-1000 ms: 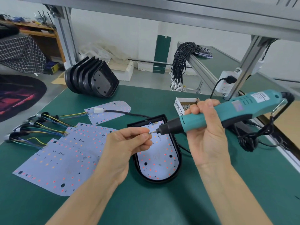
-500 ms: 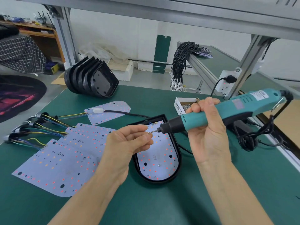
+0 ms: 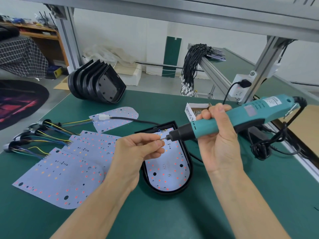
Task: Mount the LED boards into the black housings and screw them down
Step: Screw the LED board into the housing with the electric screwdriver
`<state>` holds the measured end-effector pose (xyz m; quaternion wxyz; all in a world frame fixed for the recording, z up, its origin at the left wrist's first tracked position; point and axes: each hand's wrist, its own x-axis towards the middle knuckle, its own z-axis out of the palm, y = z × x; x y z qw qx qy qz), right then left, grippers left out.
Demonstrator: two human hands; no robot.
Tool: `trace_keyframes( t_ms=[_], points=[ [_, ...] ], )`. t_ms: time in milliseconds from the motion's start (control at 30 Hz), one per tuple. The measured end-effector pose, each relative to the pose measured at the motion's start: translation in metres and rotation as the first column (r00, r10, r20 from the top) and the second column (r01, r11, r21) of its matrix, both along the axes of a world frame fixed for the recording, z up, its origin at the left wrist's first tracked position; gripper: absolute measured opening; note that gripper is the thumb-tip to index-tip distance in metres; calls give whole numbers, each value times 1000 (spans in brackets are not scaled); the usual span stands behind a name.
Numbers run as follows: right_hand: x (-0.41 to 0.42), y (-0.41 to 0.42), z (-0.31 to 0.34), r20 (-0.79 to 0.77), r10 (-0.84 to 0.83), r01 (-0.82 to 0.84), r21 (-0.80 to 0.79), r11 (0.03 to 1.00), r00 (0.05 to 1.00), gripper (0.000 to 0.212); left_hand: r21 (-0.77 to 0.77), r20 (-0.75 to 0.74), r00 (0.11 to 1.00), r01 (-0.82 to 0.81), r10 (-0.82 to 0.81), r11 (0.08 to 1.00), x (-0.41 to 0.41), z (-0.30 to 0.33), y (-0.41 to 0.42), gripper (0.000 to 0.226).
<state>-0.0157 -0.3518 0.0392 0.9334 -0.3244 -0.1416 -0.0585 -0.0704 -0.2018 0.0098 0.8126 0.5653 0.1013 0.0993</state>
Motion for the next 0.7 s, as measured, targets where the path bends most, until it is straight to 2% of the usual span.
trace_keyframes(
  t_ms=[133, 300, 333, 400, 467, 500, 567, 600, 633, 700],
  points=[
    [2, -1, 1, -14, -10, 10, 4, 1000, 1000, 15, 10, -3, 1000, 31, -31, 999, 2, -2, -1, 17],
    [4, 0, 3, -14, -17, 17, -1, 1000, 1000, 16, 89, -58, 996, 77, -72, 993, 0, -3, 1, 54],
    [4, -1, 4, -9, -17, 17, -1, 1000, 1000, 16, 123, -71, 996, 54, -46, 991, -2, -4, 5, 60],
    [7, -1, 4, 0, -14, 14, -4, 1000, 1000, 17, 278, -109, 991, -50, 84, 959, -7, -9, 18, 56],
    [12, 0, 4, 4, -7, 7, -12, 1000, 1000, 17, 538, -197, 956, -79, 217, 839, -8, -14, 32, 38],
    [15, 2, 3, 1, 0, 0, -17, 1000, 1000, 18, 667, -262, 935, -5, 241, 745, -7, -16, 36, 27],
    [21, 7, 1, -7, 16, -17, -40, 999, 1000, 19, 830, -352, 905, 184, 239, 526, 0, -20, 34, 39],
    [24, 9, -1, -11, 19, -19, -58, 998, 1000, 20, 858, -357, 903, 216, 239, 465, 5, -21, 31, 47],
    [27, 11, -2, -13, 17, -18, -79, 997, 1000, 20, 869, -351, 902, 213, 253, 447, 11, -21, 26, 53],
    [34, 14, -6, -11, 10, -11, -122, 993, 1000, 21, 853, -350, 895, 183, 277, 489, 23, -22, 19, 57]
  ],
)
